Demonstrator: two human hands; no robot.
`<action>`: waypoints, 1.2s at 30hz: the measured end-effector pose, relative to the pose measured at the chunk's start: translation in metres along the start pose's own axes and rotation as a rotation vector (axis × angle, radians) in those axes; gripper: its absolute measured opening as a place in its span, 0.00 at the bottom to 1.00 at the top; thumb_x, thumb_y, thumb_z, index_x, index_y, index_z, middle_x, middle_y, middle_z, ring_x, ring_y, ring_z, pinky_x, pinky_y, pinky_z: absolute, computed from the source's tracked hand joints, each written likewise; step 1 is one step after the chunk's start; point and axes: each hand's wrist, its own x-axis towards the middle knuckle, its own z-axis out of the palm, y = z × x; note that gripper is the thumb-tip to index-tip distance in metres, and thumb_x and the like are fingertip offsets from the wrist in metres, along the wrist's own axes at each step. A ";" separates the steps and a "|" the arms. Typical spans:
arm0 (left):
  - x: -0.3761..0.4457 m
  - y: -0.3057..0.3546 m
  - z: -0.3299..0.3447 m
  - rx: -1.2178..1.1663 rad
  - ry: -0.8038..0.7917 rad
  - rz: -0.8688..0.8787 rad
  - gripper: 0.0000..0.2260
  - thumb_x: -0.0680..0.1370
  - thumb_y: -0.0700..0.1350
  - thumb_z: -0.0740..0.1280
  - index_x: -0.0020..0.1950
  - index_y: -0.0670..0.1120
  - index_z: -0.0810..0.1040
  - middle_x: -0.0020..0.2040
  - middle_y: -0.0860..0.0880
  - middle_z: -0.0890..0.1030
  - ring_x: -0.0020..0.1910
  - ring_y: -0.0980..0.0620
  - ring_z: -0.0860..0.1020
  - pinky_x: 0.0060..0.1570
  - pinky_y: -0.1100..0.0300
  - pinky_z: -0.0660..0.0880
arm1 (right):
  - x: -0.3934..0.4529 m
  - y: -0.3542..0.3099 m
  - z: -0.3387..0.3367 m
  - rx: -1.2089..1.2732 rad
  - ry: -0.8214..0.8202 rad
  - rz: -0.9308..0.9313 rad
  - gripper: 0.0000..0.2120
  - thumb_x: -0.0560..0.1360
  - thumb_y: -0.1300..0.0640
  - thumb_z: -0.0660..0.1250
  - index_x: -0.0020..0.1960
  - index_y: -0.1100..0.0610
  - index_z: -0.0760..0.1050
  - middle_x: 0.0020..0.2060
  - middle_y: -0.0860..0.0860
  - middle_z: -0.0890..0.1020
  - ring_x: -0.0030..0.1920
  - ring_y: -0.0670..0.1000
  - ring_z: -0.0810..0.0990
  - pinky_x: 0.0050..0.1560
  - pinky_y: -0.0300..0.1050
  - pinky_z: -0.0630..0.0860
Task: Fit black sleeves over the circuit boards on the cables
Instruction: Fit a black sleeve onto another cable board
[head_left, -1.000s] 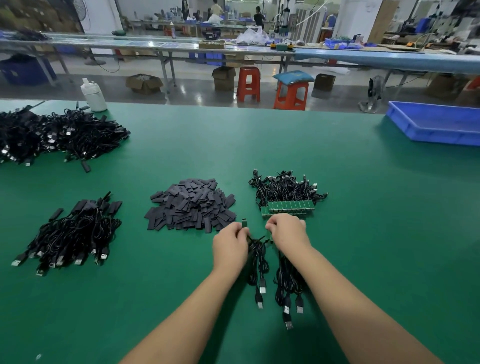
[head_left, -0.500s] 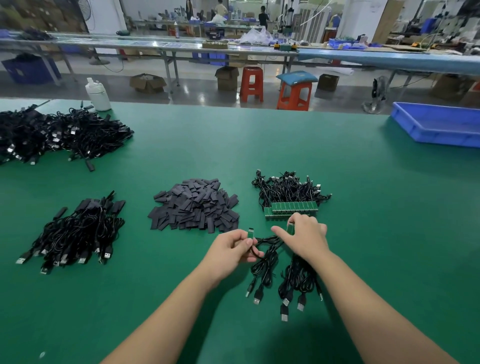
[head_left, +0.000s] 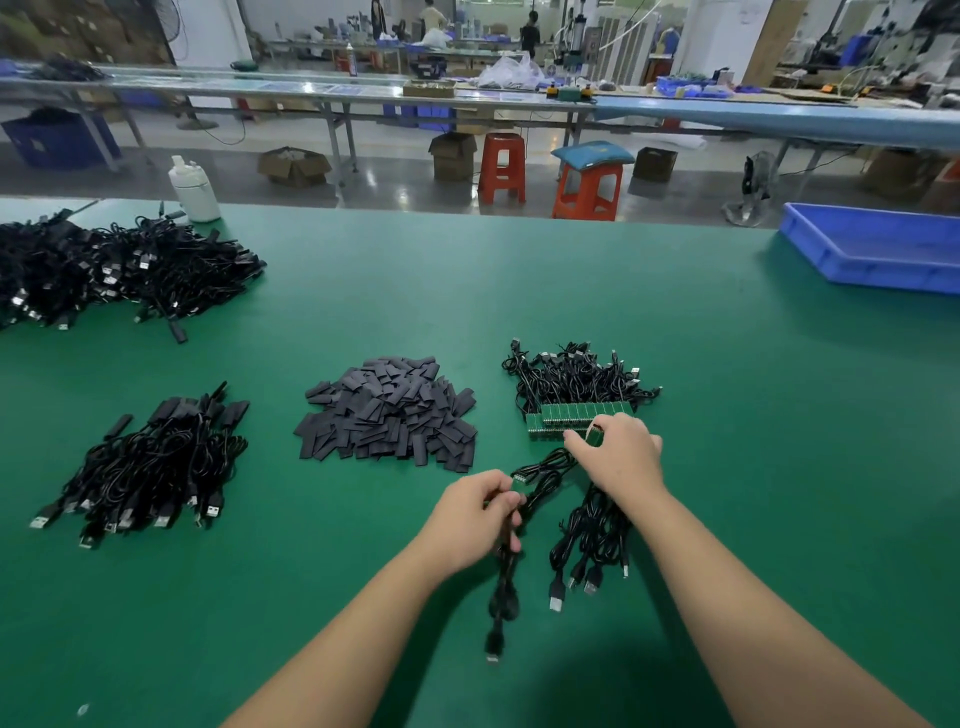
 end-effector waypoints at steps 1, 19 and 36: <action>0.001 -0.002 -0.006 0.027 0.027 -0.005 0.09 0.82 0.42 0.61 0.42 0.47 0.74 0.37 0.49 0.82 0.33 0.48 0.84 0.29 0.66 0.71 | 0.001 0.004 -0.002 -0.074 -0.012 -0.034 0.22 0.76 0.38 0.60 0.53 0.55 0.79 0.44 0.47 0.75 0.52 0.53 0.73 0.56 0.52 0.66; 0.007 -0.016 -0.043 0.158 0.222 -0.066 0.08 0.82 0.43 0.62 0.46 0.44 0.77 0.38 0.52 0.83 0.32 0.50 0.83 0.30 0.67 0.72 | -0.033 -0.011 0.036 -0.122 -0.244 0.082 0.25 0.77 0.46 0.60 0.75 0.41 0.64 0.80 0.53 0.48 0.79 0.61 0.38 0.74 0.73 0.42; 0.011 -0.016 -0.055 0.202 0.311 0.071 0.08 0.77 0.48 0.71 0.38 0.53 0.78 0.39 0.55 0.78 0.39 0.58 0.74 0.43 0.65 0.69 | -0.042 0.020 0.009 -0.193 -0.159 -0.273 0.16 0.77 0.34 0.59 0.47 0.40 0.81 0.67 0.44 0.73 0.77 0.53 0.54 0.74 0.65 0.32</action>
